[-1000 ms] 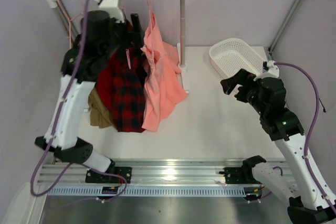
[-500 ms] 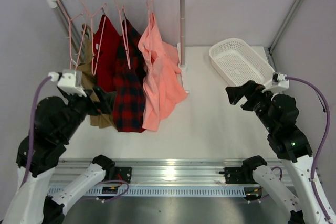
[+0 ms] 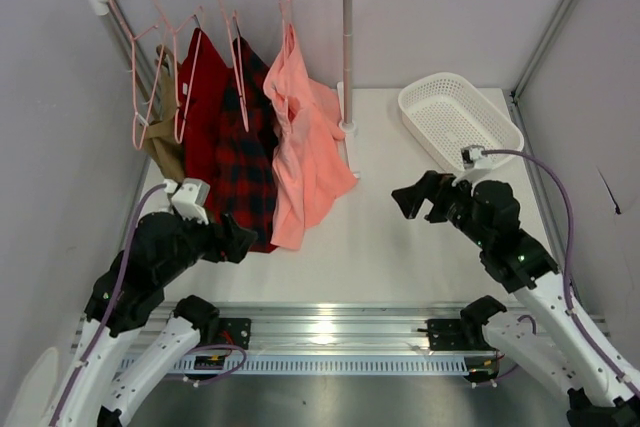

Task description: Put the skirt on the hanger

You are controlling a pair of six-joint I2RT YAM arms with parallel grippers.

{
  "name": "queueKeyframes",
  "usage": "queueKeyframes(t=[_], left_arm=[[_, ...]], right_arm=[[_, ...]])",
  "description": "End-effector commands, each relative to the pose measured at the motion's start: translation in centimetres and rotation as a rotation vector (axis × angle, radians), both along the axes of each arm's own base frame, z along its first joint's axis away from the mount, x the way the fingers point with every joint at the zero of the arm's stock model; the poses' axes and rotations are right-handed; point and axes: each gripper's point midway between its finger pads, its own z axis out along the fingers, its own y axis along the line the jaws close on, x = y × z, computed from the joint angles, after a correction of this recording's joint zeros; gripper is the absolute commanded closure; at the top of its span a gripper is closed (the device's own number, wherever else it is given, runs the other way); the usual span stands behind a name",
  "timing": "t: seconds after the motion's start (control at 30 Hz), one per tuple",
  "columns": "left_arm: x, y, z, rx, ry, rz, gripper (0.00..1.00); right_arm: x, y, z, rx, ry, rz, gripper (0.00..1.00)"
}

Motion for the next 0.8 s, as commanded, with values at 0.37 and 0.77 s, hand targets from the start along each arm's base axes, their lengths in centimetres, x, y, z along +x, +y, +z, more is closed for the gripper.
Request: queueKeyframes(t=[0.37, 0.77], left_arm=[[3.3, -0.9, 1.5, -0.012, -0.015, 0.051, 0.01], [5.5, -0.2, 0.5, -0.013, 0.017, 0.176, 0.01]], right_arm=[[5.0, 0.8, 5.4, -0.109, -0.109, -0.178, 0.01], [3.7, -2.4, 6.0, -0.058, -0.118, -0.26, 0.0]])
